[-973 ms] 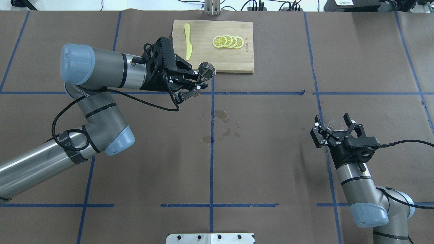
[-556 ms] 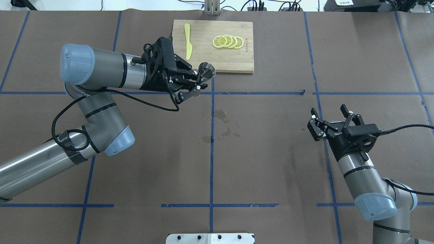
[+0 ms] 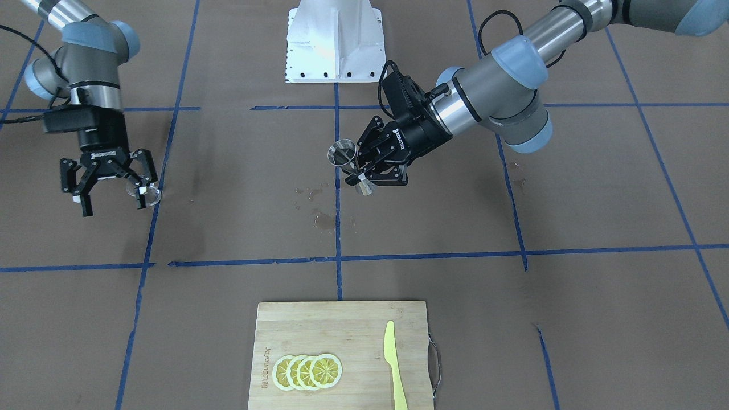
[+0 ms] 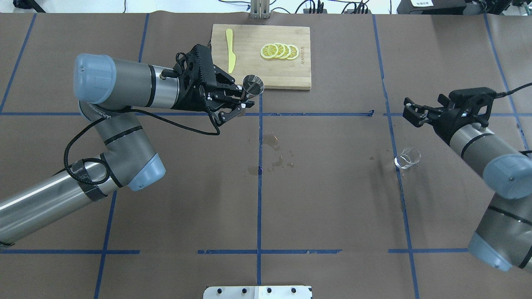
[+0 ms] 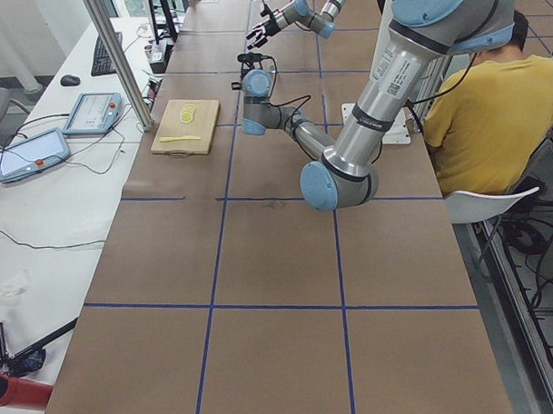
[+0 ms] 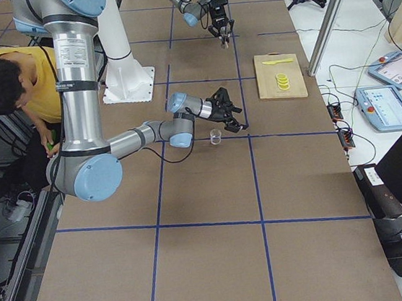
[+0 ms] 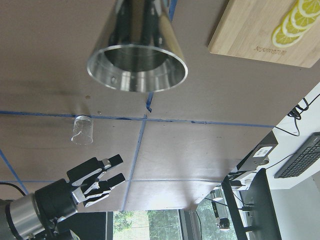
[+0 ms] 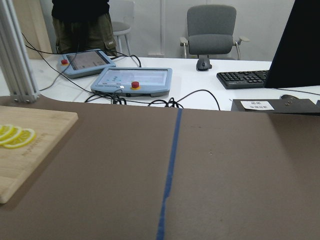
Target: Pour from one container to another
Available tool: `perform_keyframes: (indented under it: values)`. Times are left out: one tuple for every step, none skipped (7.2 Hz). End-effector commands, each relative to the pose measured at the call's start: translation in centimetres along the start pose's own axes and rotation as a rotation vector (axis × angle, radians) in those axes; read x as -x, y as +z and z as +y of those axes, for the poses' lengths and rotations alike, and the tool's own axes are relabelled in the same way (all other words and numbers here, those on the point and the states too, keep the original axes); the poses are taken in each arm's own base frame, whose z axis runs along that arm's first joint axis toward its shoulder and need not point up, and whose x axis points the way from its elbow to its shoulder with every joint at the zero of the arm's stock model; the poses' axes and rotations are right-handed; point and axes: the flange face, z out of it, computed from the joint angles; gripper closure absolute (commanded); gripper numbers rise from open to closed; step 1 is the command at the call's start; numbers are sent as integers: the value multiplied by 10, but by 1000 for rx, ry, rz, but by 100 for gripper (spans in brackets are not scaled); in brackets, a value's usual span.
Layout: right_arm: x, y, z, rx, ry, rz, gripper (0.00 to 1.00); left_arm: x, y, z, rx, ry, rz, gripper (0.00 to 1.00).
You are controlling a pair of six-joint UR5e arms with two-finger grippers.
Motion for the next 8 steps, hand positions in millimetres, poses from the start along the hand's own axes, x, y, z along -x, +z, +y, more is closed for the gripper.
perform_keyframes:
  values:
    - [-87,3,-78,206,10,22,0,1,0,0,-2,0,-13,100]
    - [-128,-3,-118,306,-1,17,0,1,0,0,-2,0,-14,100]
    - [-173,-15,-140,397,-43,27,0,2,0,0,-2,2,-16,100]
    - [-211,-25,-156,494,-86,30,0,2,0,0,-2,2,-16,100]
    - [-249,-38,-177,614,-93,1,0,2,0,0,-2,2,-16,100]
    - [-280,-46,-185,761,-54,-33,0,3,-1,-1,-2,2,-17,100]
    - [-298,-55,-199,868,0,10,0,3,-1,0,-1,1,-17,100]
    - [-320,-68,-179,918,58,49,0,3,-2,-1,-5,5,-17,100]
